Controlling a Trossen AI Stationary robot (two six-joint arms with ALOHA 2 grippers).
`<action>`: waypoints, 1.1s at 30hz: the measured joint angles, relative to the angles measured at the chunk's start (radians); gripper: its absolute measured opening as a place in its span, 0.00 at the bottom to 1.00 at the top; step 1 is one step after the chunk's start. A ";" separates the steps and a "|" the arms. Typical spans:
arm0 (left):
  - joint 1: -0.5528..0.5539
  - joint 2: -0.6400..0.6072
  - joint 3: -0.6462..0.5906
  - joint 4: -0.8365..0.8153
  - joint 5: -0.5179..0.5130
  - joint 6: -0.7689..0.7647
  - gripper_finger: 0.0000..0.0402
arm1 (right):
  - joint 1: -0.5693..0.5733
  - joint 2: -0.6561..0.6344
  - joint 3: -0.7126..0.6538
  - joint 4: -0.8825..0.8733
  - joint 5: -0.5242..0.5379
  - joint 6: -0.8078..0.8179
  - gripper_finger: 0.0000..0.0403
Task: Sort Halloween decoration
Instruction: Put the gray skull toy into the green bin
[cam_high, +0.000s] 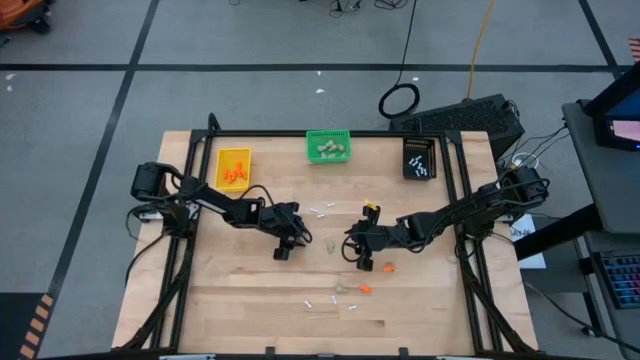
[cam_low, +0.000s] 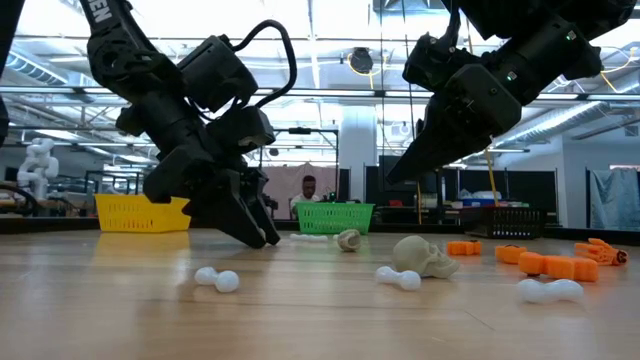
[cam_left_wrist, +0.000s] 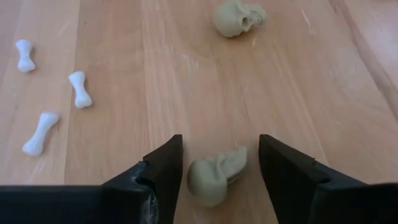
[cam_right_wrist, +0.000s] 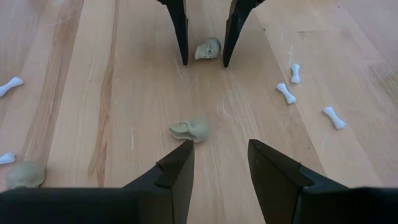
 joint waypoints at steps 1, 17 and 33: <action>0.000 0.000 0.000 -0.001 0.000 0.000 0.49 | 0.000 0.000 0.000 0.000 0.000 0.000 0.34; 0.000 0.001 -0.003 -0.014 0.006 -0.026 0.41 | 0.000 0.000 0.000 0.000 0.000 0.000 0.34; -0.004 0.001 -0.003 -0.020 0.003 -0.027 0.29 | 0.000 0.000 0.000 0.000 -0.001 0.000 0.34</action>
